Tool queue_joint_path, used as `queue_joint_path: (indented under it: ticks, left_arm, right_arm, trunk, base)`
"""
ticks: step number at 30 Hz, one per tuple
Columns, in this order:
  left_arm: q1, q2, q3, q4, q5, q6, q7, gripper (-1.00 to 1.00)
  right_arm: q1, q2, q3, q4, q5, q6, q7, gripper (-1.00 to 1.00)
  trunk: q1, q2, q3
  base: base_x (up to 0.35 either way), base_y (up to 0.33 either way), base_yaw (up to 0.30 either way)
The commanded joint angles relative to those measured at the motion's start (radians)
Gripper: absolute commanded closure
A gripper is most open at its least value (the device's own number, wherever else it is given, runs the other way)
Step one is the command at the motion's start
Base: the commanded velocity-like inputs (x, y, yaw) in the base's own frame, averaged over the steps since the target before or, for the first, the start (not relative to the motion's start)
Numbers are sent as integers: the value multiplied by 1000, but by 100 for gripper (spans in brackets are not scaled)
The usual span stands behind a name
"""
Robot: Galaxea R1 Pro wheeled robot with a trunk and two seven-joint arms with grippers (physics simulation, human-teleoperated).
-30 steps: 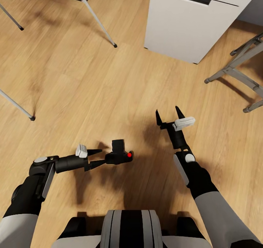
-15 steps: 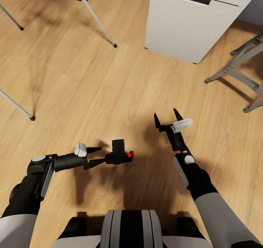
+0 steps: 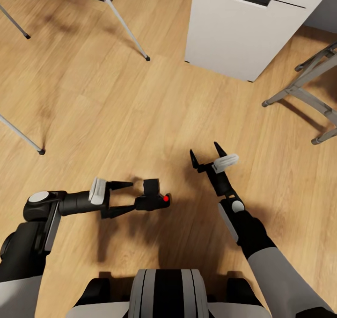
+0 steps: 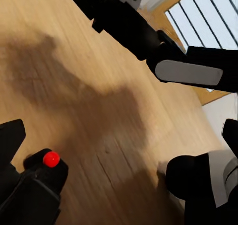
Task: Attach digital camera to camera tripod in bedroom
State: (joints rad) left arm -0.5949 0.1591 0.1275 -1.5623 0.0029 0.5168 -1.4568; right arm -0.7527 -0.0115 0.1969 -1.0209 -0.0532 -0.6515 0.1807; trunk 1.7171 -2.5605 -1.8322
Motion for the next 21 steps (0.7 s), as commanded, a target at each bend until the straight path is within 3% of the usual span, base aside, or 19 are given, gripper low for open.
queue_joint_path:
  ticks: [1,11,18,19,21]
  left_arm:
    - [0,3,0,-12,0,11,-15,-100]
    - [0,28,0,-25,-3,-20,-21,-100]
    - [0,30,0,-17,-10,-278,-9,-100]
    - [0,31,0,-17,-12,-341,-2,-100]
    - [0,39,1,-15,-13,-372,-1,-100]
  right_arm:
    - [0,-1,7,1,-6,-2,3,-100]
    - [0,-1,39,13,-6,-2,3,-100]
    - [0,-1,46,35,-6,-2,3,-100]
    - [0,-1,47,38,-6,-2,3,-100]
    - [0,-1,47,41,-6,-2,3,-100]
  trunk:
    - [0,0,0]
    - [0,0,0]
    - [0,0,0]
    - [0,0,0]
    - [0,0,0]
  base:
    - [0,0,0]
    - [0,0,0]
    - [0,0,0]
    - [0,0,0]
    - [0,0,0]
